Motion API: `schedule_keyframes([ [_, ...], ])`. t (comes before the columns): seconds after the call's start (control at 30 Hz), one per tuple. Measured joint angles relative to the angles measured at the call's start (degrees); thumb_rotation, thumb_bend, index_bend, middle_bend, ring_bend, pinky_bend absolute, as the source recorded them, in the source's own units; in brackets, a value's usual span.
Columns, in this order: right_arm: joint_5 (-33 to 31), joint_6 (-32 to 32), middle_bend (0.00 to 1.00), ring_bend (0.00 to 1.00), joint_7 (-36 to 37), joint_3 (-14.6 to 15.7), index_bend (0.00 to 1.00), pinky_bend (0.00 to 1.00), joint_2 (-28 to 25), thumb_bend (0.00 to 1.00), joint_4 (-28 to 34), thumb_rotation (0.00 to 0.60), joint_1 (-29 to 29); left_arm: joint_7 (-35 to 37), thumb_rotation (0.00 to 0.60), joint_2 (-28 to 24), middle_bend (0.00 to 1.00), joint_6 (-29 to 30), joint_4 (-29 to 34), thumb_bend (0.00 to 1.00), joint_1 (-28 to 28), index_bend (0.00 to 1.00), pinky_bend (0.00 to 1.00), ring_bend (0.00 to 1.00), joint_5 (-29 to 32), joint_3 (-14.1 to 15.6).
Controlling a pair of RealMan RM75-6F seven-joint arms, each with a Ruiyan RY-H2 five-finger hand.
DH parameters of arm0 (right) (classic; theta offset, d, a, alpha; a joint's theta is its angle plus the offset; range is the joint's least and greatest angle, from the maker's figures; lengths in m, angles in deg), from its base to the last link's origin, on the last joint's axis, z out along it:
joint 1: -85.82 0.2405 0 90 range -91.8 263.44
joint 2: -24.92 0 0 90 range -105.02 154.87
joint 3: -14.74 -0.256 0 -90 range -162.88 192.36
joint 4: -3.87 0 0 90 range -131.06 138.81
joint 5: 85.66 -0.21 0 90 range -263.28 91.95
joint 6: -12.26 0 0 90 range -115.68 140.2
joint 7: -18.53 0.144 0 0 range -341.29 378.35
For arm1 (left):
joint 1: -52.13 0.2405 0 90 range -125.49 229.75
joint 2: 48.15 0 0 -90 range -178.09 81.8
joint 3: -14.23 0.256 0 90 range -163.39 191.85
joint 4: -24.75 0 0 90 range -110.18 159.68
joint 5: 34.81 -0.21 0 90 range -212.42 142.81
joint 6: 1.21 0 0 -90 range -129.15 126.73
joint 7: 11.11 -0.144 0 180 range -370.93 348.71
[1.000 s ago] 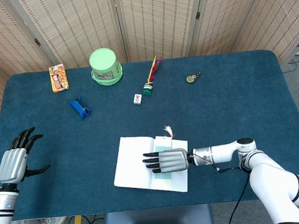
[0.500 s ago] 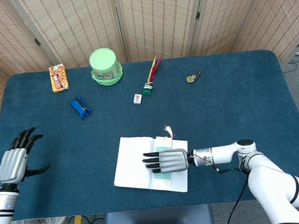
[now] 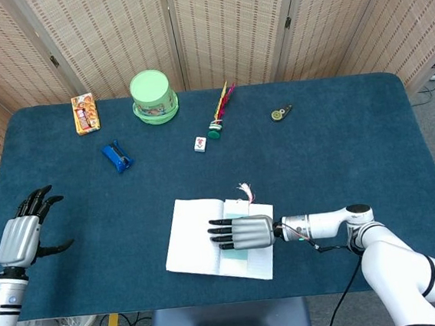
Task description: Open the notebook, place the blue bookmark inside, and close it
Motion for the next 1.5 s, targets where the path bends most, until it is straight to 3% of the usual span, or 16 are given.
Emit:
schedule_keyframes([
  [0.3, -1.0, 1.0, 0.09, 0.00, -0.6, -0.6, 0.14, 0.00, -0.5, 0.21, 1.1, 0.600, 0.2, 0.1, 0.600, -0.2, 0.08, 0.2, 0.0, 0.13, 0.2, 0.22, 0.15, 0.05, 0.1, -0.1],
  [0.9, -3.4, 0.6, 0.09, 0.00, -4.0, -2.7, 0.14, 0.00, -2.1, 0.21, 6.6, 0.600, -0.2, 0.3, 0.600, -0.2, 0.08, 0.3, 0.1, 0.13, 0.3, 0.22, 0.15, 0.05, -0.2, -0.1],
  [1.5, -3.2, -0.4, 0.09, 0.00, -5.2, -2.8, 0.14, 0.00, -2.6, 0.21, 9.0, 0.600, -0.2, 0.2, 0.600, -0.1, 0.07, -0.1, 0.0, 0.13, 0.1, 0.22, 0.15, 0.05, 0.0, -0.2],
])
